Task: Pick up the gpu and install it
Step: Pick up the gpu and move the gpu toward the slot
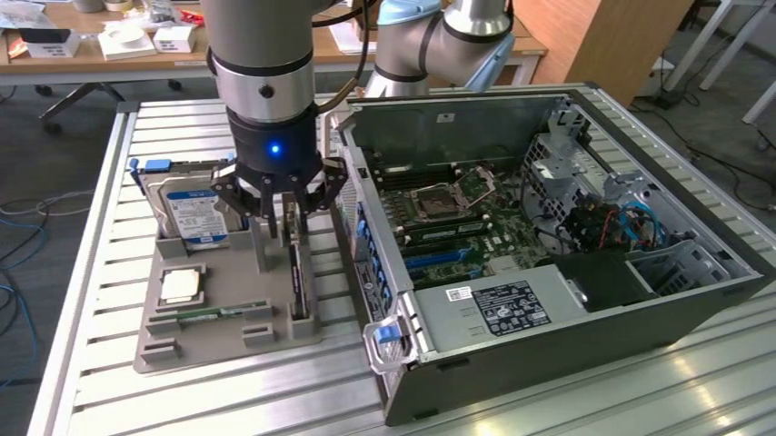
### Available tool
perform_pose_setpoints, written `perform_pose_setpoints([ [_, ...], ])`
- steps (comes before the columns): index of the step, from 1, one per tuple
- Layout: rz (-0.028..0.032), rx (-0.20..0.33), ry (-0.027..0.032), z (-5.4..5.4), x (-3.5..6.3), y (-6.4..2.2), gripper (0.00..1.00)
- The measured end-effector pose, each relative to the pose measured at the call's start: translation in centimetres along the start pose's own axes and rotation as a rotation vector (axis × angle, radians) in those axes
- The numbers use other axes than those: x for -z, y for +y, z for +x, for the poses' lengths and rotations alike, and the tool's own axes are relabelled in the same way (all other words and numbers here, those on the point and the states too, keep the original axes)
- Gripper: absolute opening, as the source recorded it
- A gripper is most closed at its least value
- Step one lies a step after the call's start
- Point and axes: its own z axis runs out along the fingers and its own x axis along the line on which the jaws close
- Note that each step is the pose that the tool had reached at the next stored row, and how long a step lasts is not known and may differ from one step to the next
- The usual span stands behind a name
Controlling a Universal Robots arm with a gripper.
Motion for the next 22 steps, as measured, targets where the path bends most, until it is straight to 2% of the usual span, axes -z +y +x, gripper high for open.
perform_pose_setpoints([
  [11,0.0000,0.000,0.0000,0.0,-0.16,-0.01,0.41],
  [22,0.0001,0.000,0.0001,0.0,-1.02,-0.05,0.41],
])
